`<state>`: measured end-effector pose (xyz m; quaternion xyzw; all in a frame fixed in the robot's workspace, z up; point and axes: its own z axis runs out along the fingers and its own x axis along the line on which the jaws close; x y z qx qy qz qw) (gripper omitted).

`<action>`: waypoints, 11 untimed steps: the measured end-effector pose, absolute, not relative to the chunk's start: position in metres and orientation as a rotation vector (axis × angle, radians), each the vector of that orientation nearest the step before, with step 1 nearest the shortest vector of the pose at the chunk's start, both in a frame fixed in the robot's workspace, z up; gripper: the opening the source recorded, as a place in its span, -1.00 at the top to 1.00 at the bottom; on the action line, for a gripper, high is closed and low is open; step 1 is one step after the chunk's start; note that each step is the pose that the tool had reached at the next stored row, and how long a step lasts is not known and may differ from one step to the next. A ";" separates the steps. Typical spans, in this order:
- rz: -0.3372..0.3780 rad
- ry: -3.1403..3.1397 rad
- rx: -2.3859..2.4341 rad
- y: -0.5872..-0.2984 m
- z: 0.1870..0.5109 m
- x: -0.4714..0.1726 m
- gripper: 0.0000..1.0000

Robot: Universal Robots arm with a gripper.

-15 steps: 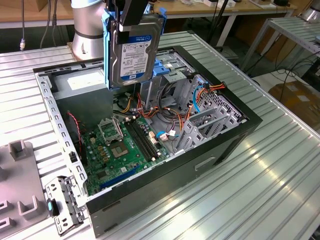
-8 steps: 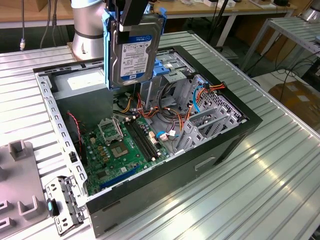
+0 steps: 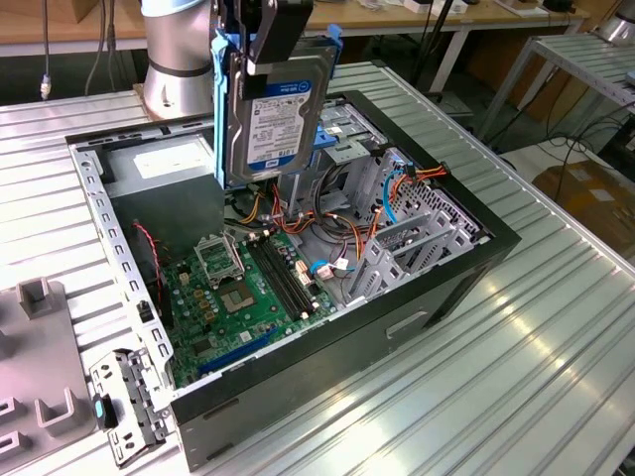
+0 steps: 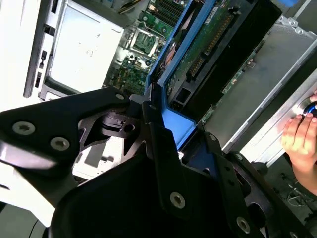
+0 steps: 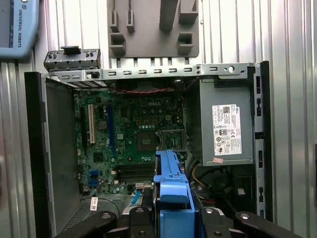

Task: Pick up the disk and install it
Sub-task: 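Insert the disk into the insertion slot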

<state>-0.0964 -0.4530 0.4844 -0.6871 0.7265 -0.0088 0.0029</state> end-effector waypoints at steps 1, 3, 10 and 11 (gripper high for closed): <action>-0.028 2.278 -2.155 -0.464 0.484 -0.096 0.25; -0.029 2.279 -2.155 -0.472 0.484 -0.096 0.25; -0.031 2.280 -2.156 -0.492 0.484 -0.091 0.25; -0.031 2.280 -2.156 -0.496 0.484 -0.088 0.25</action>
